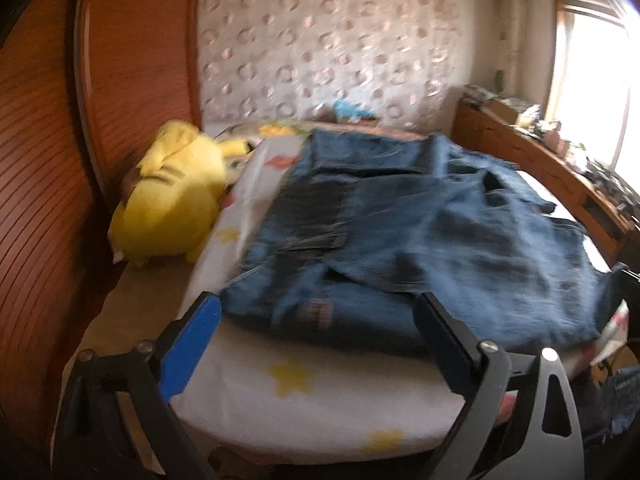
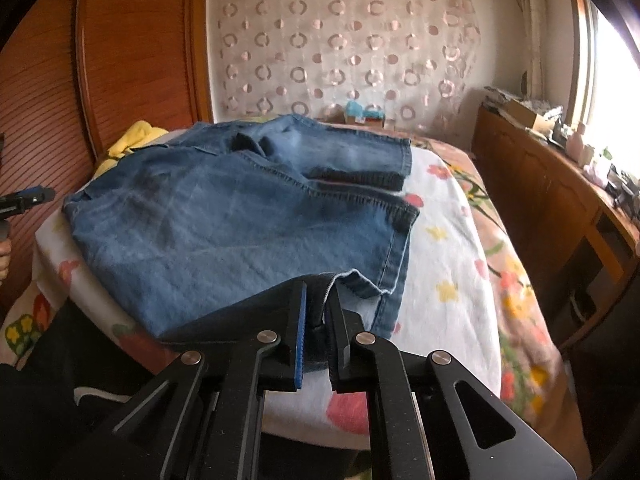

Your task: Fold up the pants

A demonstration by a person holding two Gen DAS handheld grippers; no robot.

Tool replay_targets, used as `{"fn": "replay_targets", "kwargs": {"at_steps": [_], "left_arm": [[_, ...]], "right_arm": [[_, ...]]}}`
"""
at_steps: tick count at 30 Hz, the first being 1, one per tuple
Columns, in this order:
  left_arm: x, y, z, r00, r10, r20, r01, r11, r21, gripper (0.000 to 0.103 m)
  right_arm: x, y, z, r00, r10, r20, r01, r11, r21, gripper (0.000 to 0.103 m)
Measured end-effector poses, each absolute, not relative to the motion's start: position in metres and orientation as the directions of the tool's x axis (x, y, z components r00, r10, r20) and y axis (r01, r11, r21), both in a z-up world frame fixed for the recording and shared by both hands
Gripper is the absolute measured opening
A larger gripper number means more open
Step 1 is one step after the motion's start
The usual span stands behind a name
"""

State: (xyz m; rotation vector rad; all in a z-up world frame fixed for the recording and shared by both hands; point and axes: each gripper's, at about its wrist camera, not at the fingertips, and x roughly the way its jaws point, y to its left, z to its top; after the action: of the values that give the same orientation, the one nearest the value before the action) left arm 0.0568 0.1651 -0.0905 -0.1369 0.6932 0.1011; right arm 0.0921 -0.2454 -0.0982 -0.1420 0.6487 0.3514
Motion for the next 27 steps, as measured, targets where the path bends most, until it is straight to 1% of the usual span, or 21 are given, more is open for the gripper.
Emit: {"fn": "replay_targets", "kwargs": {"at_steps": [2,6,9,11,12,13,15,18,20,27], "left_arm": [[0.061,0.176,-0.094,0.758,0.055,-0.65,-0.154,0.984,-0.095,0.093],[0.069,0.199,-0.103,0.732,0.117,-0.671,-0.219,0.973,-0.07,0.091],[0.072,0.21,-0.109,0.718,0.116,-0.686,-0.246,0.965,-0.094,0.089],[0.073,0.211,-0.113,0.71,0.118,-0.694,-0.247,0.965,-0.09,0.087],[0.074,0.21,-0.115,0.706,0.116,-0.698,-0.24,0.967,-0.082,0.079],[0.074,0.209,-0.116,0.703,0.11,-0.703,-0.234,0.969,-0.083,0.075],[0.074,0.208,-0.119,0.701,0.086,-0.708,-0.223,0.969,-0.102,0.06],[0.074,0.208,-0.121,0.697,0.061,-0.715,-0.214,0.969,-0.126,0.053],[0.074,0.207,-0.121,0.693,0.05,-0.719,-0.211,0.968,-0.135,0.051],[0.081,0.208,-0.124,0.678,0.058,-0.732,-0.218,0.968,-0.125,0.051]], "right_arm": [[0.094,-0.244,-0.099,0.741,0.279,-0.61,-0.366,0.93,-0.02,0.006],[0.095,-0.244,-0.099,0.744,0.282,-0.606,-0.371,0.928,-0.024,0.006],[0.095,-0.243,-0.099,0.744,0.281,-0.607,-0.371,0.928,-0.025,0.006],[0.095,-0.243,-0.099,0.745,0.28,-0.606,-0.37,0.929,-0.026,0.006],[0.095,-0.244,-0.099,0.744,0.279,-0.607,-0.37,0.929,-0.026,0.006],[0.095,-0.244,-0.099,0.743,0.279,-0.608,-0.37,0.929,-0.025,0.006],[0.095,-0.245,-0.1,0.741,0.278,-0.611,-0.367,0.93,-0.022,0.006],[0.096,-0.247,-0.103,0.738,0.275,-0.617,-0.362,0.932,-0.017,0.006],[0.095,-0.249,-0.106,0.735,0.277,-0.619,-0.36,0.933,-0.011,0.006],[0.094,-0.254,-0.112,0.731,0.278,-0.623,-0.351,0.936,0.005,0.006]]}}
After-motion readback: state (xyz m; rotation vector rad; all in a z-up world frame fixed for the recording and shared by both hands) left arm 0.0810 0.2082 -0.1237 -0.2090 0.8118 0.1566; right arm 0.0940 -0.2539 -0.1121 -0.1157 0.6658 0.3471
